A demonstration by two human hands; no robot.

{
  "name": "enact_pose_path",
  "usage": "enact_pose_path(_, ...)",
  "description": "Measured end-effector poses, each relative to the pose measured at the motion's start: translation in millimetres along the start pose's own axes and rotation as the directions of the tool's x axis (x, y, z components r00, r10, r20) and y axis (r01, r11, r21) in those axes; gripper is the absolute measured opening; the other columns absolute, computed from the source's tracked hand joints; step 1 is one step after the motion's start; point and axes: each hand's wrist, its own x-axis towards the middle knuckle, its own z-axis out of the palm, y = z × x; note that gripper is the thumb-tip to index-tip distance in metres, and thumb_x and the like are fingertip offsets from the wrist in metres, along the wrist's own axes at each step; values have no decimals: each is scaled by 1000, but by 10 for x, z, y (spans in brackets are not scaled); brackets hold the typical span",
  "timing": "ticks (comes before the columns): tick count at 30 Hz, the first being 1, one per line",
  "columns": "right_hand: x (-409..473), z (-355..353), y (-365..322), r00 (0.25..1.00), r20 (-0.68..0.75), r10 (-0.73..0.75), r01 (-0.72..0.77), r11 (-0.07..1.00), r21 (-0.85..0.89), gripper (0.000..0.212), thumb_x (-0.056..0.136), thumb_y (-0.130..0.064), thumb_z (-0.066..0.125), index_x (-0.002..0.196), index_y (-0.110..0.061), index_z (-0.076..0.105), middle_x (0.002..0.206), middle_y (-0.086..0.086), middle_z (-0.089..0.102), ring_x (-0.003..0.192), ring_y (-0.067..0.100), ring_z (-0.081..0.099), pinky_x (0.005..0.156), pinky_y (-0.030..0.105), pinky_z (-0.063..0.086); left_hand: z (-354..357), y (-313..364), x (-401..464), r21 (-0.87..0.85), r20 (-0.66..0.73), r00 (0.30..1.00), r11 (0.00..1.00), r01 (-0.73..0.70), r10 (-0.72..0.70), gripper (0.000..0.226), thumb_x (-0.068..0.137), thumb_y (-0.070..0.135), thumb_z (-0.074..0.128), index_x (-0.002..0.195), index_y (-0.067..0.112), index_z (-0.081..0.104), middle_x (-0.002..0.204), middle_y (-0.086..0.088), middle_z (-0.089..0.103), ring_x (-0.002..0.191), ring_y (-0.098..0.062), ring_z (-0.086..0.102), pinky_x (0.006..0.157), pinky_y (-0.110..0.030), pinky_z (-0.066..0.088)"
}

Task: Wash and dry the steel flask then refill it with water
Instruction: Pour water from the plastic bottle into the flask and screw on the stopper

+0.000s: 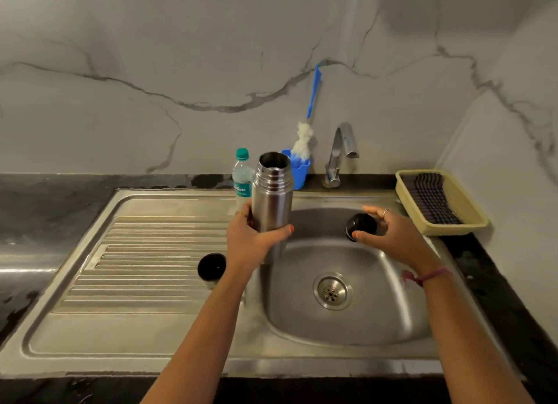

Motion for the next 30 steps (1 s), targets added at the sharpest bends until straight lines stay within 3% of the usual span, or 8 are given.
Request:
enact_pose_path(3, -37, -128, 35, 999, -29, -42, 40, 996, -83, 62, 75, -29, 79, 131, -14, 56, 120, 6, 64, 110, 20, 59, 93, 27, 46, 246, -42, -149, 1, 61, 998, 1000, 5, -5, 69, 60, 23, 94, 118, 28, 56, 104, 13, 66, 95, -3, 63, 78, -16, 49)
enact_pose_path(6, -73, -265, 69, 999, -38, 12, -9, 997, 78, 63, 73, -34, 80, 129, -16, 57, 114, 1, 66, 103, 13, 63, 86, 23, 48, 457, -106, -285, 2, 116, 993, 1000, 19, -19, 72, 60, 24, 94, 121, 29, 56, 107, 15, 66, 96, 0, 63, 77, -13, 48)
enact_pose_path(10, -111, -459, 26, 998, -57, -28, 41, 970, 239, 62, 71, -34, 81, 128, -20, 59, 111, -6, 69, 96, 3, 67, 90, 26, 53, 657, -206, -418, 3, 143, 989, 999, 45, -45, 78, 58, 22, 95, 126, 27, 57, 111, 14, 68, 97, 3, 64, 80, -12, 50)
enact_pose_path(18, -200, -915, -285, 970, -43, -238, 225, 818, 530, 58, 73, -8, 78, 126, -18, 59, 113, 0, 70, 106, 13, 66, 91, 28, 53, 893, -293, -592, 10, 156, 986, 998, 62, -63, 82, 56, 17, 95, 124, 36, 54, 112, 12, 67, 101, -5, 64, 83, -16, 49)
enact_pose_path(27, -85, -1094, -590, 887, 259, -381, 274, 888, 369, 61, 75, 1, 76, 130, -18, 57, 119, -2, 67, 110, 7, 63, 94, 23, 51, 1011, -288, -613, 20, 156, 987, 999, 46, -49, 83, 56, 20, 95, 124, 40, 52, 112, 12, 67, 99, -2, 64, 81, -16, 49)
enact_pose_path(30, -7, -1119, -645, 852, 354, -385, 287, 910, 299, 61, 76, -2, 76, 131, -20, 56, 120, -3, 66, 111, 6, 62, 94, 23, 51, 1020, -271, -615, 32, 156, 987, 999, 30, -34, 83, 56, 20, 95, 120, 45, 50, 111, 16, 65, 97, 4, 62, 76, -9, 47)
